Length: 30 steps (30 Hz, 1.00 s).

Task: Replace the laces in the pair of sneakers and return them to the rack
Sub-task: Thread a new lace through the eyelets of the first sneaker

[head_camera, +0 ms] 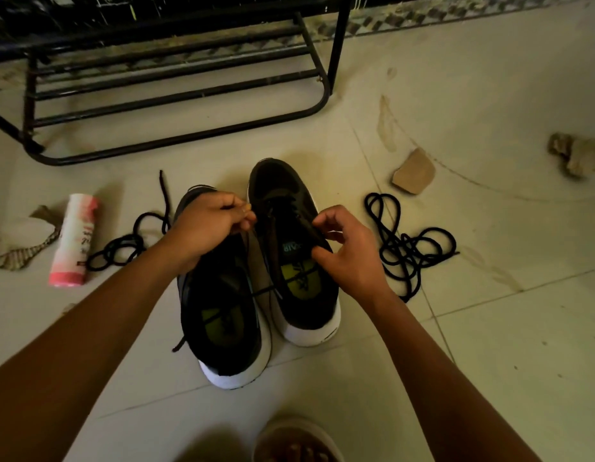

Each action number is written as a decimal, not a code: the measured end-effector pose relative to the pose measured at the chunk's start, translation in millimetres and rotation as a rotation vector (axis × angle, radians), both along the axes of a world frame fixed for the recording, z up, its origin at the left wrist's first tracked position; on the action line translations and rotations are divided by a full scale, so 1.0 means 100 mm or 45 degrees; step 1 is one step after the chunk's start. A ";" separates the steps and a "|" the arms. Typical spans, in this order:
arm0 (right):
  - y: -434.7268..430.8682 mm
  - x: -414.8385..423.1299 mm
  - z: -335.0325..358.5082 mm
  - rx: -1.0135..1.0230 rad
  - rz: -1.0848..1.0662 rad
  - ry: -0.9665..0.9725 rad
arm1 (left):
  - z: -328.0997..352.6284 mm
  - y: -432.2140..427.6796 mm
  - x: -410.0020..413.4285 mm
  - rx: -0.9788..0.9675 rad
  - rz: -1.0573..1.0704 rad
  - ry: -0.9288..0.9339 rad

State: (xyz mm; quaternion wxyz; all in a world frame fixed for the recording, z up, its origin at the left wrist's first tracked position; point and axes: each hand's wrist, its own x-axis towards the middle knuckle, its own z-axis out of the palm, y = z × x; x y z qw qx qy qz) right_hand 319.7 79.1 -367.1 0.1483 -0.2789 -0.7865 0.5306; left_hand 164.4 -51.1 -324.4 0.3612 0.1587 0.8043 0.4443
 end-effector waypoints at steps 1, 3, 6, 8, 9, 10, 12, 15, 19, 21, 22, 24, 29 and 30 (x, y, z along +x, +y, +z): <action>0.00 0.00 0.00 0.032 0.013 0.007 | 0.01 0.01 0.01 0.004 0.037 -0.071; -0.01 -0.01 0.00 0.081 0.019 0.006 | 0.04 0.02 0.03 -0.033 0.003 -0.079; -0.01 0.02 0.00 0.125 0.015 -0.040 | 0.08 0.02 0.02 -0.199 -0.257 0.200; -0.02 0.08 0.01 0.174 0.010 -0.052 | 0.12 0.04 0.02 -0.245 -0.332 0.417; -0.04 0.11 0.02 0.220 0.002 -0.049 | 0.15 0.06 0.03 -0.234 -0.320 0.508; -0.06 0.15 0.03 0.269 -0.007 -0.045 | 0.18 0.08 0.05 -0.204 -0.291 0.580; -0.11 0.22 0.06 0.314 -0.011 -0.044 | 0.25 0.11 0.07 -0.130 -0.246 0.675; -0.13 0.26 0.18 0.399 0.136 -0.169 | 0.35 0.16 0.12 -0.239 -0.464 0.682; -0.14 0.20 0.44 0.725 0.570 -0.584 | 0.41 0.21 0.17 -0.528 -0.845 0.494; -0.17 0.14 0.52 0.791 0.619 -0.669 | 0.42 0.22 0.17 -0.508 -0.786 0.489; -0.19 0.11 0.54 0.808 0.636 -0.690 | 0.43 0.23 0.16 -0.496 -0.759 0.490; -0.21 0.09 0.55 0.817 0.676 -0.709 | 0.47 0.24 0.14 -0.479 -0.739 0.444; -0.12 0.12 0.58 0.604 0.689 -0.739 | 0.62 0.24 0.14 -0.571 -1.022 0.125; -0.11 0.12 0.58 0.561 0.657 -0.728 | 0.63 0.23 0.18 -0.636 -1.108 0.058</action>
